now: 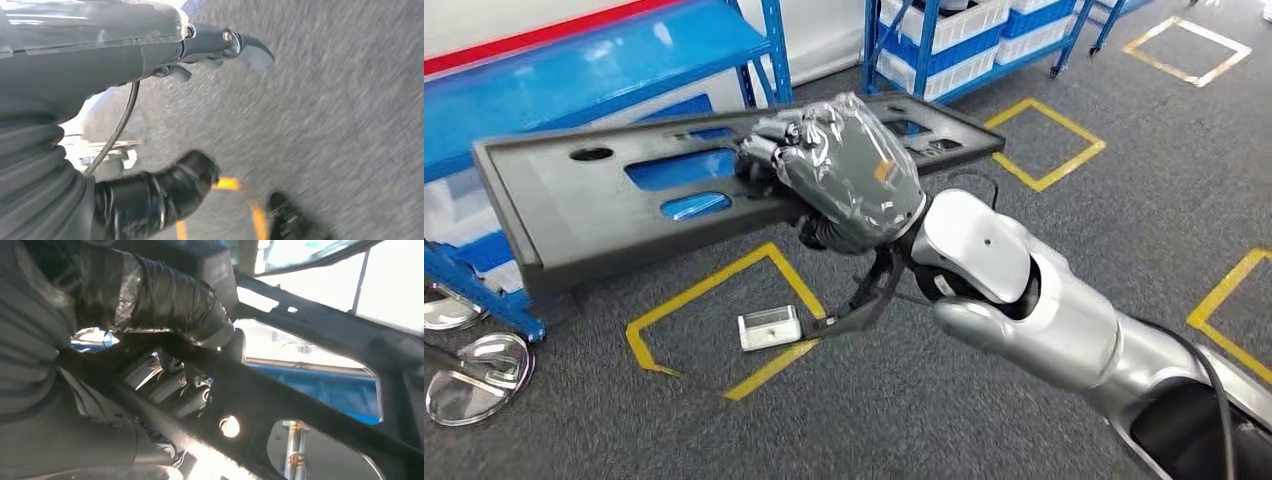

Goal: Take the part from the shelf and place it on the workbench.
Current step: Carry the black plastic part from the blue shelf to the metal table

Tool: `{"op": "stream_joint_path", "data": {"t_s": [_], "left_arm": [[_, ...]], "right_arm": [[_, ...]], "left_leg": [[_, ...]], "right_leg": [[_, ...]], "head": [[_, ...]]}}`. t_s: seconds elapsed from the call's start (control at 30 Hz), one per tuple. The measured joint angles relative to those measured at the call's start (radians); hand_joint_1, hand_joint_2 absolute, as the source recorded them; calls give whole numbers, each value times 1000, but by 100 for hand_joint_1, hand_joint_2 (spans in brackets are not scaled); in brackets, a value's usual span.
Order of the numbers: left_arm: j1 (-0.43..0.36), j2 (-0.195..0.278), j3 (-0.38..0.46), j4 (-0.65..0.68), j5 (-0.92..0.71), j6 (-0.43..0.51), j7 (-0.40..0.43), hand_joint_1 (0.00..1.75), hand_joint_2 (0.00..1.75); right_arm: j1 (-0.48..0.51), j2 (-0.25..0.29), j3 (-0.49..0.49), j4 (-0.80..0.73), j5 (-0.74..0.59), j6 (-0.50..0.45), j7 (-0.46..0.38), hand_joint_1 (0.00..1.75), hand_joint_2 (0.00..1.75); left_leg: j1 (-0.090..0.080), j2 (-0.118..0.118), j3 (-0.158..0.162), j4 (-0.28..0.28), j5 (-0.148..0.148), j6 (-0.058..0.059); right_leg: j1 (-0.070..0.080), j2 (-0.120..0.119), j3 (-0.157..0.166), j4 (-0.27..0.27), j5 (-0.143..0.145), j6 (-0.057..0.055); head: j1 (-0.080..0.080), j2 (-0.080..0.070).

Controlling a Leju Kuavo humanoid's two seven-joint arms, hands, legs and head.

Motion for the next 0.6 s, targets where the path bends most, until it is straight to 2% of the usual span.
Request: {"op": "stream_joint_path", "data": {"t_s": [0.03, 0.07, 0.1, 0.13, 0.17, 0.2, 0.23, 0.27, 0.3, 0.33, 0.4, 0.43, 0.47, 0.53, 0.57, 0.6], "left_arm": [[2, -1, 0, 0, 1, 0, 0, 0, 175], [4, -1, 0, 0, 1, 0, 0, 0, 175], [6, -2, 0, 0, 2, 0, 0, 0, 175], [7, -2, 0, 0, 2, 0, 0, 0, 175], [6, -3, 0, 0, 2, 0, 0, 0, 175], [6, -3, 0, 0, 2, 0, -1, 0, 175], [5, -1, 0, 0, 2, 0, -1, 0, 175], [5, -1, 0, 0, 3, 0, -1, 0, 175], [6, 1, 0, 0, 4, 0, -1, 0, 175], [5, 3, 0, 0, 4, 1, -1, 0, 175], [5, 3, 1, 0, 6, 1, 0, 0, 175], [4, 1, 1, 0, 8, 0, 0, 0, 175], [5, -2, 1, 0, 9, 0, 2, 0, 175], [9, -5, 1, 0, 11, -1, 4, 0, 175], [12, -6, 1, 0, 11, -1, 5, 0, 175], [14, -6, 1, 0, 11, -1, 4, 0, 175]], "right_arm": [[-1, 0, 0, 1, -1, 0, 0, 175, 175], [0, 0, 0, 1, -1, 0, 0, 175, 175], [0, 0, 0, 2, -1, 1, -1, 175, 175], [0, 0, 0, 3, -1, 1, -1, 175, 175], [0, 0, 0, 3, -1, 2, -1, 175, 175], [0, 0, 0, 4, -1, 2, -1, 175, 175], [-1, 0, 0, 4, -1, 3, -1, 175, 175], [-2, 2, 0, 4, -1, 5, -1, 175, 175], [-4, 3, 0, 4, -1, 6, -1, 175, 175], [-6, 4, 0, 4, -1, 7, -1, 175, 175], [-8, 5, 0, 5, -1, 10, -1, 175, 175], [-9, 5, 0, 6, -1, 11, -1, 175, 175], [-10, 5, 0, 6, -1, 13, 0, 175, 175], [-14, 5, 0, 7, -1, 16, 2, 175, 175], [-16, 5, 0, 7, -1, 18, 4, 175, 175], [-18, 5, 0, 7, -1, 21, 6, 175, 175]], "left_leg": [[2, 13, -13, -1, 11, 1], [5, 27, -26, 1, 21, -1], [9, 41, -41, 5, 30, -8], [14, 55, -57, 11, 38, -14], [19, 69, -74, 20, 44, -21], [25, 82, -91, 32, 49, -29], [29, 93, -107, 45, 51, -38], [30, 103, -121, 58, 53, -47], [31, 112, -130, 68, 57, -57], [30, 121, -135, 72, 62, -65], [35, 135, -138, 69, 75, -79], [38, 125, -143, 73, 67, -84], [40, 103, -150, 91, 40, -87], [38, 44, -180, 186, -56, -84], [34, 26, -196, 252, -101, -79], [28, 18, -208, 307, -126, -74]], "right_leg": [[-5, -24, -15, 60, -57, 8], [-14, -38, -27, 126, -100, 17], [-24, -45, -32, 181, -115, 27], [-34, -50, -26, 214, -106, 38], [-43, -55, -5, 216, -80, 49], [-52, -66, 33, 185, -54, 61], [-55, -86, 79, 131, -55, 75], [-52, -104, 120, 74, -68, 77], [-47, -118, 146, 29, -87, 72], [-40, -123, 154, 3, -105, 61], [-35, -107, 140, -6, -95, 28], [-35, -98, 131, -6, -84, 16], [-34, -89, 121, -8, -74, 4], [-31, -66, 96, -9, -54, -12], [-26, -53, 83, -9, -44, -17], [-21, -38, 71, -9, -34, -21]], "head": [[2, 0], [3, 0], [4, 0], [4, 0], [5, 0], [5, 0], [6, 0], [7, 0], [6, 0], [6, 0], [2, 0], [2, 0], [1, 0], [-2, 0], [-2, 0], [-2, 0]]}}
